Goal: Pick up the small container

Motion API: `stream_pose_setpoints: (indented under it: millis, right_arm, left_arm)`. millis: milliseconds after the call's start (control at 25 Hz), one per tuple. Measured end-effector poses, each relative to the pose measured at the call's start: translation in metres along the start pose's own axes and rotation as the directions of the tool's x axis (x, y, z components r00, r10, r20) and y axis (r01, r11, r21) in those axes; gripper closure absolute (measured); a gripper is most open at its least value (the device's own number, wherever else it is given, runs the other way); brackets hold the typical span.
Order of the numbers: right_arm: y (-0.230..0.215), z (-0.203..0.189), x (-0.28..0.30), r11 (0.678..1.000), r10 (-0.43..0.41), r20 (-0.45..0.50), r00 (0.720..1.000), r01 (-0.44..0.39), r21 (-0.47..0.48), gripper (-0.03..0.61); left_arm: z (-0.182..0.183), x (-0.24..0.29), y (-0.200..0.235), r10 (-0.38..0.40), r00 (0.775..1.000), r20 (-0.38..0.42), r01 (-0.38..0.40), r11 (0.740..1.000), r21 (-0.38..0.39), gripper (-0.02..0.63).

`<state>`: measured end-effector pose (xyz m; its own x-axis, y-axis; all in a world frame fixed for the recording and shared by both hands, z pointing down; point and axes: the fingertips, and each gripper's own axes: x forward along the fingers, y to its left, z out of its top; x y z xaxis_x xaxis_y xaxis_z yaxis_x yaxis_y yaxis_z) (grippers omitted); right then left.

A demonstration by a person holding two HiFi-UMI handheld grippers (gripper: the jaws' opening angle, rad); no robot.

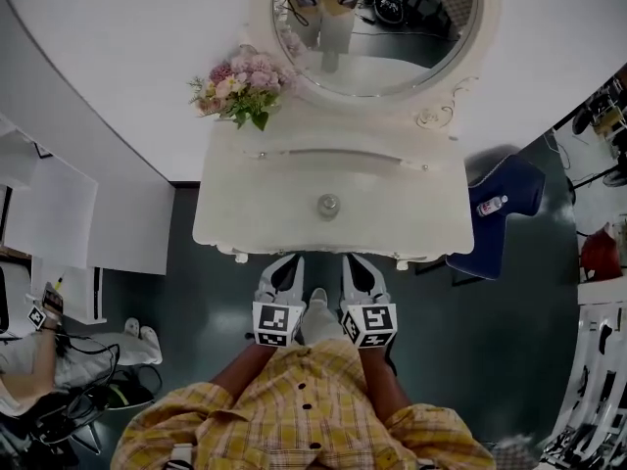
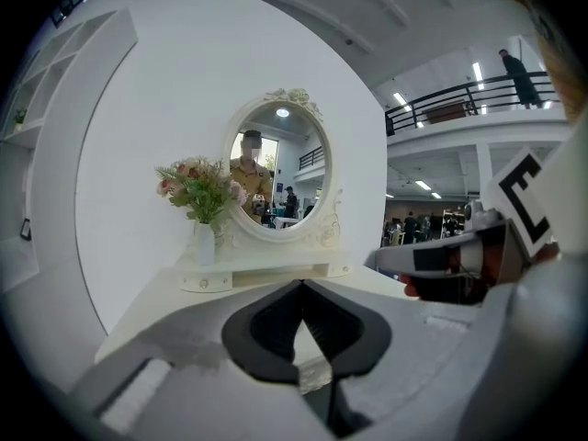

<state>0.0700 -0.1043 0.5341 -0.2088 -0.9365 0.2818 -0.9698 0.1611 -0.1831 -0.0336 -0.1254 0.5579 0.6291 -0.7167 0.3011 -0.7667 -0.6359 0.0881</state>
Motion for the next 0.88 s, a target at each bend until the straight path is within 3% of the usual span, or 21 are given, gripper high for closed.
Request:
stream_pose_setpoints:
  millis: [640,880]
  right_arm:
    - [-0.043,-0.03,0.087,0.998,0.052,-0.12,0.991,-0.056,-0.031,0.575]
    - [-0.059,-0.049,0.109,0.997,0.073,-0.158,0.985,-0.078,-0.024,0.517]
  left_arm:
    - [-0.004,0.079,0.031,0.079,0.995,-0.065,-0.082,0.996,-0.037,0.614]
    - [-0.012,0.095,0.03,0.092,0.992,-0.088,-0.095,0.995,-0.03,0.614]
